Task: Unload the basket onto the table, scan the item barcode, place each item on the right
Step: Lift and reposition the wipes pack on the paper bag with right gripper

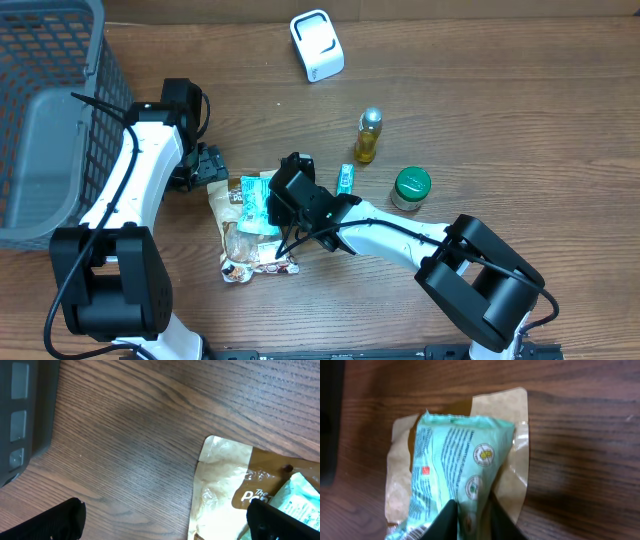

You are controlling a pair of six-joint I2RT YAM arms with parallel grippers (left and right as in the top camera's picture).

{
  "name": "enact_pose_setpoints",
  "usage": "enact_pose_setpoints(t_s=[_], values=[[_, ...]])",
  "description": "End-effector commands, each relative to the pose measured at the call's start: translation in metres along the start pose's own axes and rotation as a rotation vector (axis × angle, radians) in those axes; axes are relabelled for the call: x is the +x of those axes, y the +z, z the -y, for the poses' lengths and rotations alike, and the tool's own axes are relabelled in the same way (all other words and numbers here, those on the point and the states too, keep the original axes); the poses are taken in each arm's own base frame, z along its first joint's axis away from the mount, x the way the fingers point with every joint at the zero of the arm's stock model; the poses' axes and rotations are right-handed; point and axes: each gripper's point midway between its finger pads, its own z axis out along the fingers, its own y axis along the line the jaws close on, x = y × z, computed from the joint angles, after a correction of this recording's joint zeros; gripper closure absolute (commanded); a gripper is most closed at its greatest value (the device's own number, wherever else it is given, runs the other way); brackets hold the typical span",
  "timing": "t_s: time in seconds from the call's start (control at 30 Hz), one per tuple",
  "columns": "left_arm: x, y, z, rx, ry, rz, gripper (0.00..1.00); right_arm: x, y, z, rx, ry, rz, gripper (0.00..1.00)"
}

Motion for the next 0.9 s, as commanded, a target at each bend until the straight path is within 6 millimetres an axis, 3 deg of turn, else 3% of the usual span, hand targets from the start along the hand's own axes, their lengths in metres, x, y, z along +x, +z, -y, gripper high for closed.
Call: enact_pose_setpoints(t_s=[0.0,0.2,0.47,0.57,0.73,0.77,0.8,0.83,0.87], values=[[0.0,0.005,-0.005,-0.026,-0.01,-0.006,0.0,-0.008,0.001,0.003,0.014,-0.024,0.04,0.93],[0.0,0.005,-0.005,-0.026,-0.01,-0.006,0.01,-0.019,-0.004,-0.004,-0.011,-0.054,0.064,0.96],[0.0,0.005,-0.005,-0.026,-0.01,-0.006,0.01,-0.063,-0.046,-0.027,-0.111,-0.058,0.139,0.96],[0.0,0.005,-0.005,-0.026,-0.01,-0.006,0.0,-0.068,-0.052,-0.009,-0.063,-0.032,0.123,0.96],[0.0,0.005,-0.005,-0.026,-0.01,-0.006,0.01,-0.057,-0.052,0.032,0.058,0.01,0.04,0.96],[0.0,0.005,-0.005,-0.026,-0.01,-0.006,0.0,-0.056,-0.052,0.033,0.058,0.009,0.032,0.93],[0.0,0.005,-0.005,-0.026,-0.01,-0.006,0.01,-0.056,-0.052,0.03,0.044,-0.01,0.028,0.75],[0.0,0.005,-0.005,-0.026,-0.01,-0.006,0.0,-0.056,-0.051,0.025,0.021,-0.036,0.025,0.65],[0.0,0.005,-0.005,-0.026,-0.01,-0.006,0.0,-0.056,-0.051,0.021,0.002,-0.055,0.024,0.62]])
